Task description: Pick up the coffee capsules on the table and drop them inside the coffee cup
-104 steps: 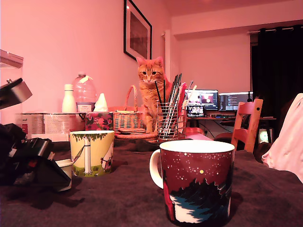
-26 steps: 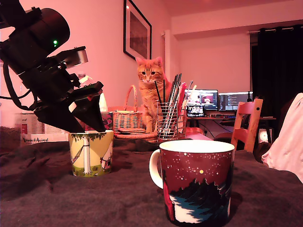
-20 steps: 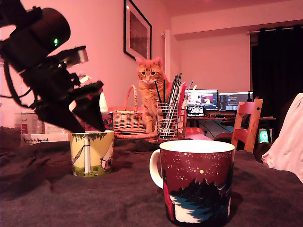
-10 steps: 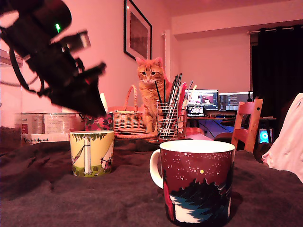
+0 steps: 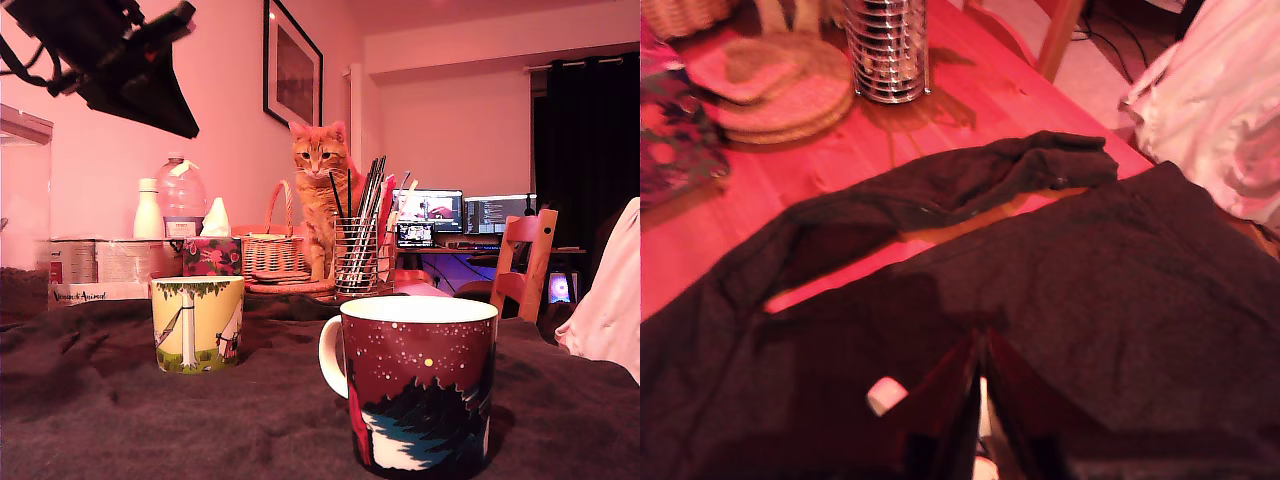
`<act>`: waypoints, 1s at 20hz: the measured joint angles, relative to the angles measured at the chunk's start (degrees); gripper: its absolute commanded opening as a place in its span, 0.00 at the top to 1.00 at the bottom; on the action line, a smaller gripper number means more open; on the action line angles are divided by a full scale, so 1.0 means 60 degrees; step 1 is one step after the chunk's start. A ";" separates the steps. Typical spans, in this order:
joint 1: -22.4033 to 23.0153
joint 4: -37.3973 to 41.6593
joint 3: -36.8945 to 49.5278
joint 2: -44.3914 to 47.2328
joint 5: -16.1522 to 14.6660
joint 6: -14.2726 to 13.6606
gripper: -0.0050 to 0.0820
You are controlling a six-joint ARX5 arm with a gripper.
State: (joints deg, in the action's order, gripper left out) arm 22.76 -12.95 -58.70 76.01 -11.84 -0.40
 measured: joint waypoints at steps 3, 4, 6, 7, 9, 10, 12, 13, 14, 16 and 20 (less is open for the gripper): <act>0.0000 -0.0168 0.0000 -0.0127 0.0036 -0.0036 0.97; -0.0011 -0.0168 0.0000 -0.0186 0.0036 -0.0036 0.97; -0.0124 -0.0098 0.0098 -0.0397 0.0036 -0.0117 0.97; -0.0189 0.0015 0.0288 -0.0586 0.0036 -0.0146 0.97; -0.0448 0.0179 0.0878 -0.0984 0.0033 -0.0149 0.97; -0.0641 0.0251 0.1184 -0.1122 0.0036 -0.0149 0.97; -0.1078 0.0368 0.1734 -0.1341 0.0055 -0.0149 0.97; -0.1300 0.0470 0.1993 -0.1464 0.0055 -0.0149 0.97; -0.1479 0.0525 0.2222 -0.1628 0.0051 -0.0149 0.97; -0.1829 0.0699 0.2637 -0.2167 0.0058 -0.0146 0.97; -0.2328 0.1137 0.3391 -0.3483 0.0051 0.0073 0.97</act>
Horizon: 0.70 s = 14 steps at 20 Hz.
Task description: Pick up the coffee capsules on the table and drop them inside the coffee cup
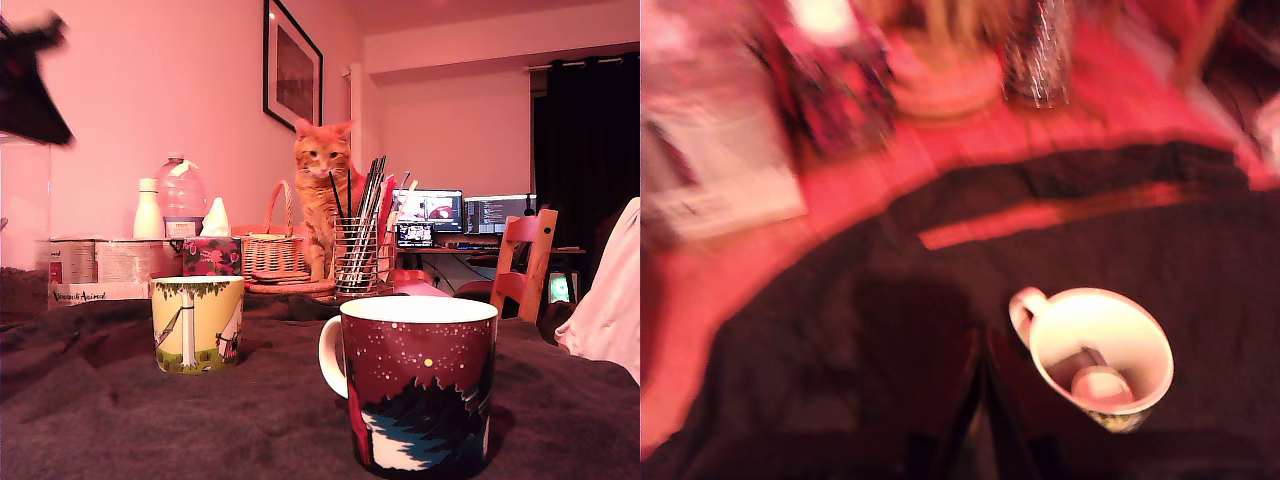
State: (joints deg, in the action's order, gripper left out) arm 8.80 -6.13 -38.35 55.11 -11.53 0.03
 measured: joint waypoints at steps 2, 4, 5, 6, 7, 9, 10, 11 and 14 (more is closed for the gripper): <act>-0.0244 0.0346 0.0627 -0.0550 0.0007 0.0164 0.97; -0.0401 0.0688 0.1362 -0.1024 0.0018 0.0470 0.97; -0.0419 0.0783 0.1701 -0.1286 0.0040 0.0510 0.97; -0.0419 0.0896 0.2025 -0.1555 0.0098 0.0514 0.97; -0.0419 0.1078 0.2291 -0.1836 0.0113 0.0514 0.97; -0.0419 0.1246 0.2692 -0.2492 0.0215 0.0528 0.97; -0.0419 0.1253 0.2841 -0.2823 0.0306 0.0637 0.97; -0.0419 0.1246 0.2987 -0.3118 0.0444 0.0652 0.97; -0.0419 0.1239 0.3450 -0.3850 0.0484 0.0659 0.97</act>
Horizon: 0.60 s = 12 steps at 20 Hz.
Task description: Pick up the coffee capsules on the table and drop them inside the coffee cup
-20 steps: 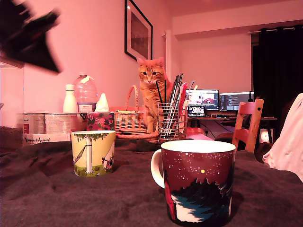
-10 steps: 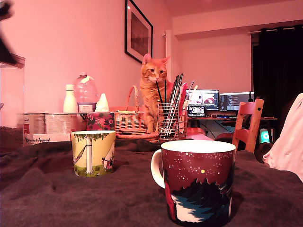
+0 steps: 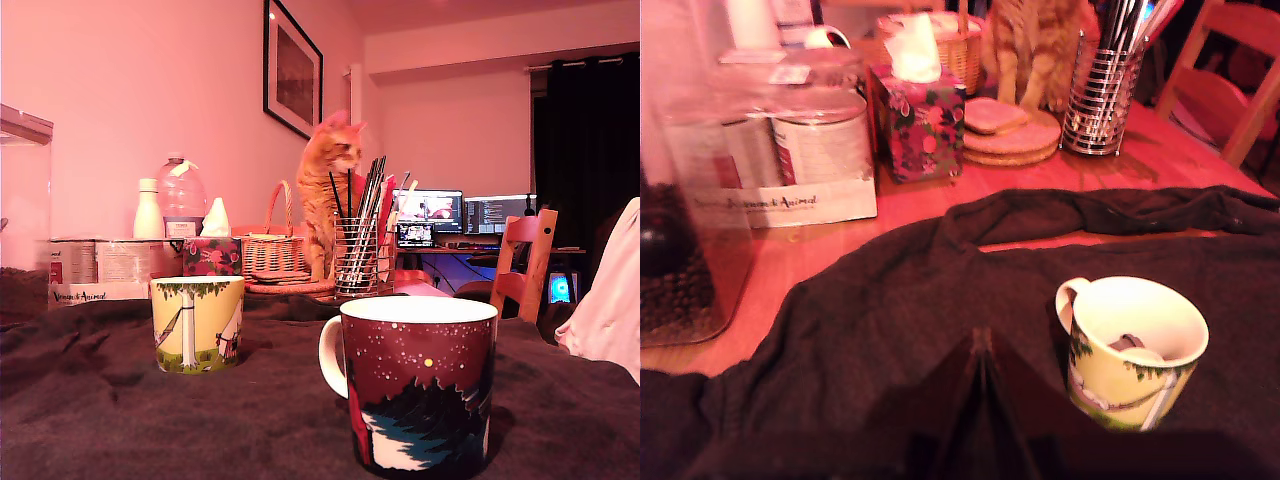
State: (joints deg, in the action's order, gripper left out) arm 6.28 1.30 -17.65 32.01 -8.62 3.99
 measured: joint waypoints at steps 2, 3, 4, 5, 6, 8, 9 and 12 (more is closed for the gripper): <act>0.0000 -0.0033 0.0375 -0.0492 0.0007 0.0000 0.97; 0.0000 -0.0066 0.0572 -0.0798 0.0004 0.0000 0.97; 0.0000 -0.0080 0.0783 -0.1111 0.0007 0.0000 0.97; 0.0000 -0.0175 0.0940 -0.1402 0.0007 0.0000 0.97; 0.0000 -0.0353 0.1020 -0.1719 0.0007 0.0000 0.97; 0.0000 -0.0736 0.1038 -0.2255 0.0022 0.0000 0.97; 0.0000 -0.0940 0.1042 -0.2524 0.0073 0.0004 0.97; 0.0000 -0.1639 0.1045 -0.3300 0.0248 0.0007 0.97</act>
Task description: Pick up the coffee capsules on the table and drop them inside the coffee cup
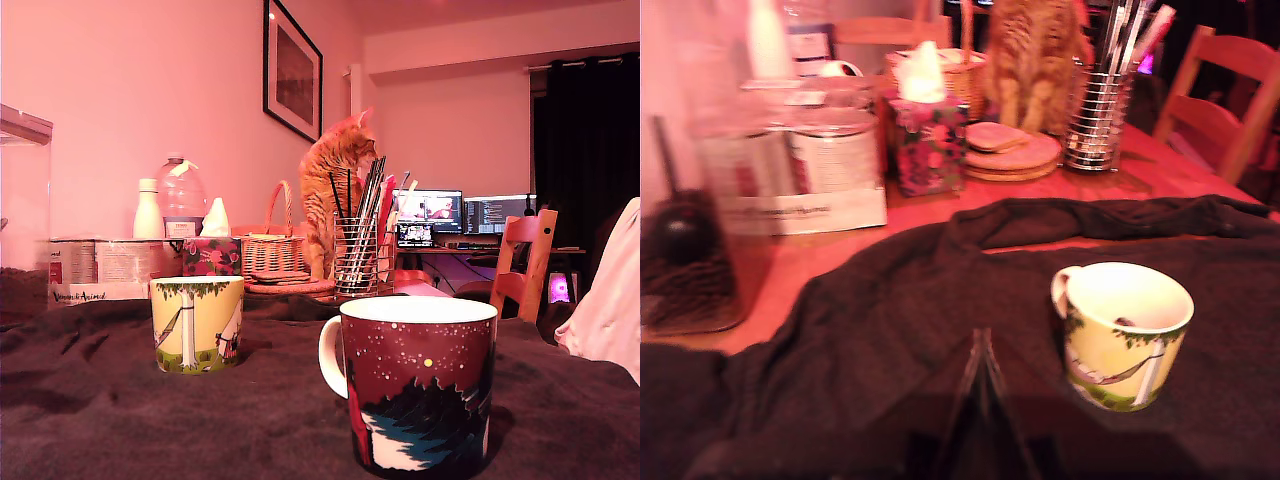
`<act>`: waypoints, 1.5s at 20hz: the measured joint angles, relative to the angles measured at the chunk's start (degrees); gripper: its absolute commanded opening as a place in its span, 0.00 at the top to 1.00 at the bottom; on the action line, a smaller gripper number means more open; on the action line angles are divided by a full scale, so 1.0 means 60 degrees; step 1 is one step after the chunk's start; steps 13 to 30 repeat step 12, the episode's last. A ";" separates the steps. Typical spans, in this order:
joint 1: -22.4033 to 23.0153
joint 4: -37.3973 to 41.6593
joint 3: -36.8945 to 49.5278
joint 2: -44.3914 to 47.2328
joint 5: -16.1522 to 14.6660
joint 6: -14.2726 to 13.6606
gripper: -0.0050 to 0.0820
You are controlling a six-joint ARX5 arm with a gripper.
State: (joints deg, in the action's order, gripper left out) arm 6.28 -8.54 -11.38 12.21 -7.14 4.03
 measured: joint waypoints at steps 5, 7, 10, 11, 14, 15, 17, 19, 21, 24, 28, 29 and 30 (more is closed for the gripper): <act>0.0000 -0.0794 0.0011 -0.1133 0.0193 0.0102 0.97; 0.0000 -0.0911 0.0018 -0.1504 0.0215 0.0277 0.97; 0.0000 -0.0951 0.0029 -0.1843 0.0215 0.0306 0.97; 0.0000 -0.0951 0.0033 -0.1883 0.0215 0.0310 0.97; 0.0000 -0.0954 0.0047 -0.1923 0.0211 0.0342 0.97; 0.0000 -0.0954 0.0047 -0.1923 0.0211 0.0342 0.97; 0.0000 -0.0954 0.0047 -0.1923 0.0211 0.0342 0.97; 0.0000 -0.0954 0.0047 -0.1923 0.0211 0.0342 0.97; 0.0000 -0.0954 0.0047 -0.1923 0.0211 0.0342 0.97; 0.0000 -0.0954 0.0047 -0.1923 0.0211 0.0342 0.97; 0.0000 -0.0954 0.0047 -0.1923 0.0211 0.0342 0.97; 0.0000 -0.0954 0.0047 -0.1923 0.0211 0.0342 0.97; 0.0000 -0.0954 0.0047 -0.1923 0.0211 0.0342 0.97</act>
